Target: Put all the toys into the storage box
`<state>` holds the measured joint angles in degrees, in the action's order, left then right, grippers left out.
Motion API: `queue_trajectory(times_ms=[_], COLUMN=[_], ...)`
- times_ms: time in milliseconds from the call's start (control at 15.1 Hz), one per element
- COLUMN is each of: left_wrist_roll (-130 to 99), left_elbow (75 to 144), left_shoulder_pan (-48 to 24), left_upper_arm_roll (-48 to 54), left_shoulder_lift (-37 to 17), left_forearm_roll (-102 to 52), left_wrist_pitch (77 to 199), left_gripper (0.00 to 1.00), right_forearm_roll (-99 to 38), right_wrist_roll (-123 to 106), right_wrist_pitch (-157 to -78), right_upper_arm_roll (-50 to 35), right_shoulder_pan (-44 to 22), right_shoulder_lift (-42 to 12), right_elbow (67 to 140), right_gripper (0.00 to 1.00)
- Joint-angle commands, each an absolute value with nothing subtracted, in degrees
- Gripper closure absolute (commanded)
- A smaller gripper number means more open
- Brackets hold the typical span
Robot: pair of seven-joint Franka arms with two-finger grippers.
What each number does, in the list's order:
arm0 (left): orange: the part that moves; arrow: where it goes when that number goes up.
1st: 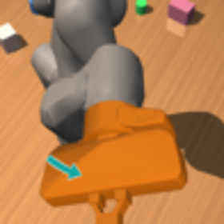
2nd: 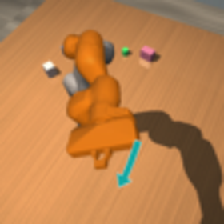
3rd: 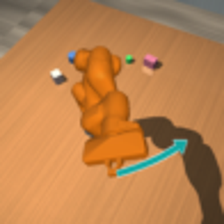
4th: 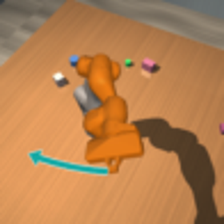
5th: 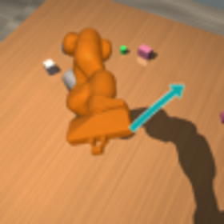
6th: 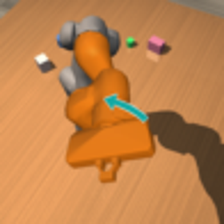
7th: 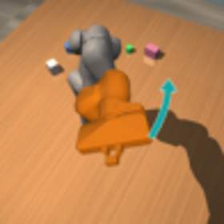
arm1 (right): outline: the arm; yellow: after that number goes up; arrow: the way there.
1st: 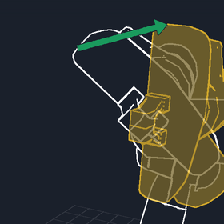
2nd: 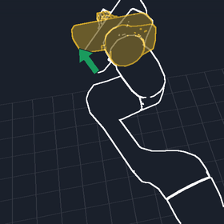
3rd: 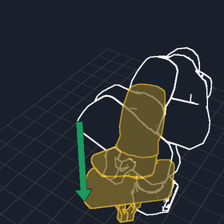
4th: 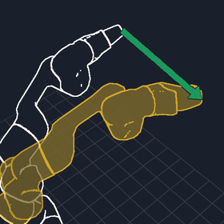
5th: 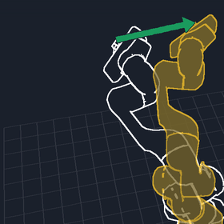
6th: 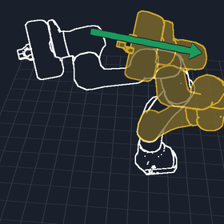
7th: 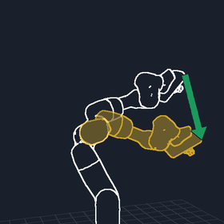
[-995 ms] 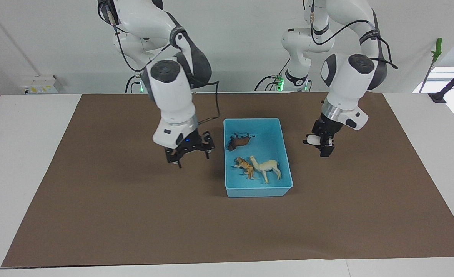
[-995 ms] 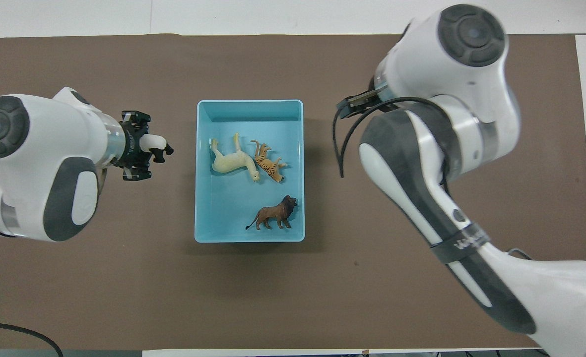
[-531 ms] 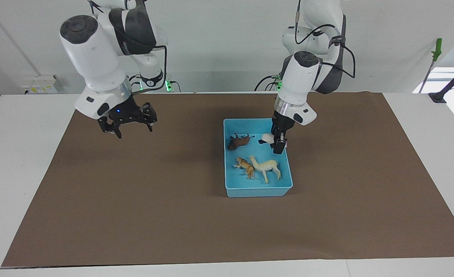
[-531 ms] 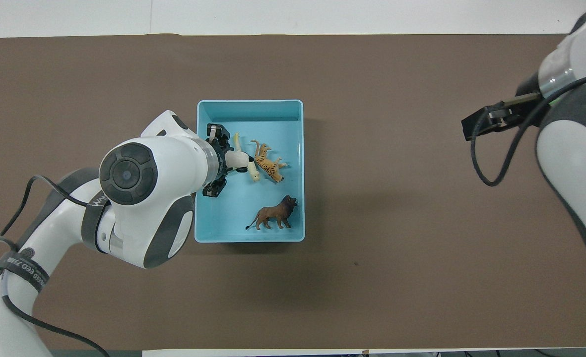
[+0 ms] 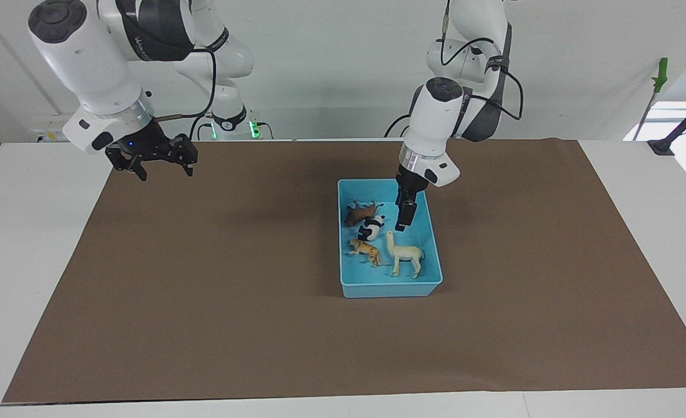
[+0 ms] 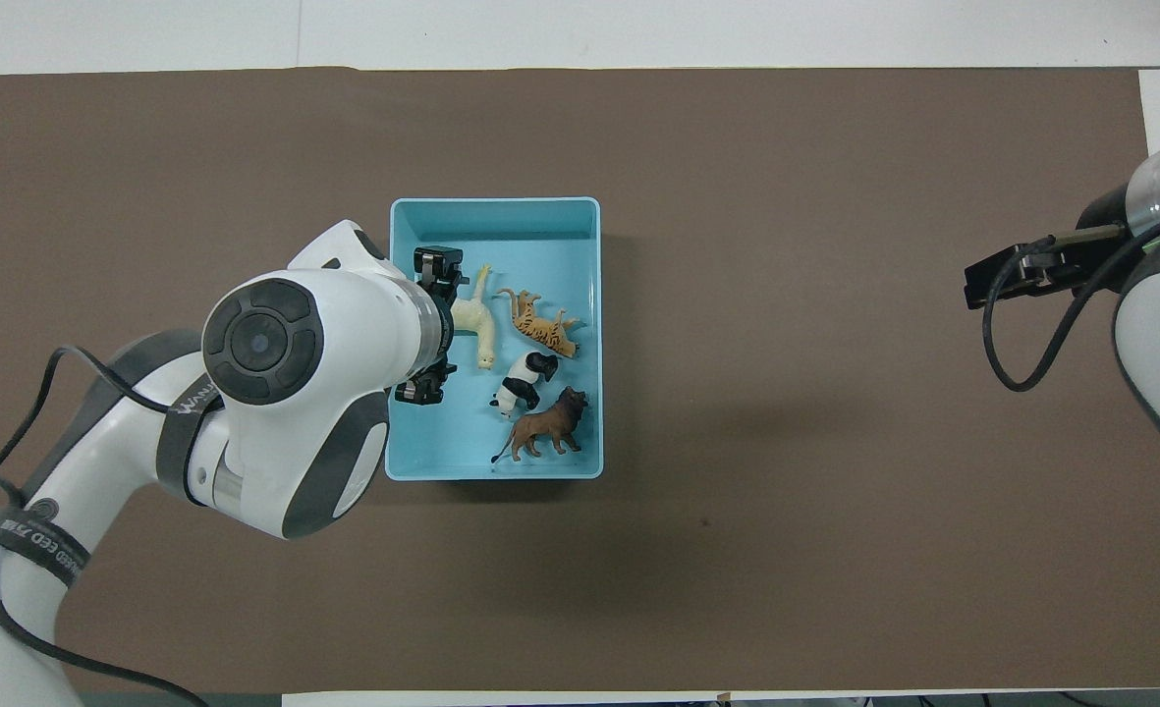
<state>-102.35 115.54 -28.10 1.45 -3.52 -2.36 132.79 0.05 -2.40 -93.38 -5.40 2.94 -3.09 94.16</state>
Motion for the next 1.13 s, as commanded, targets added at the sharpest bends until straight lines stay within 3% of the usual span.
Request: queue_trajectory(times_ms=[0, 464, 1062], left_wrist_roll=[-94.3, -66.3, -23.5], left_elbow=[114.0, 112.6, 99.6], left_shoulder_pan=[-24.8, -14.3, -5.0], left_upper_arm_roll=[0.9, 0.7, -1.0], left_shoulder_lift=[-0.4, 5.7, 0.6], left_forearm_roll=[-1.8, -1.8, -1.7], left_wrist_pitch=[126.6, 114.0, 99.4], left_gripper=[0.0, 0.0, 0.0], right_forearm_roll=[0.3, 0.4, 3.7], right_wrist_roll=[-1.7, -2.3, -4.8], right_wrist_pitch=[-95.6, -95.4, -95.5], right_upper_arm_roll=[-6.1, -6.2, -6.2], right_shoulder_pan=[4.1, 6.9, 6.7], right_shoulder_lift=[0.2, 0.0, -0.2], right_elbow=[98.3, 97.9, 97.8], right_gripper=[0.0, 0.0, 0.0])
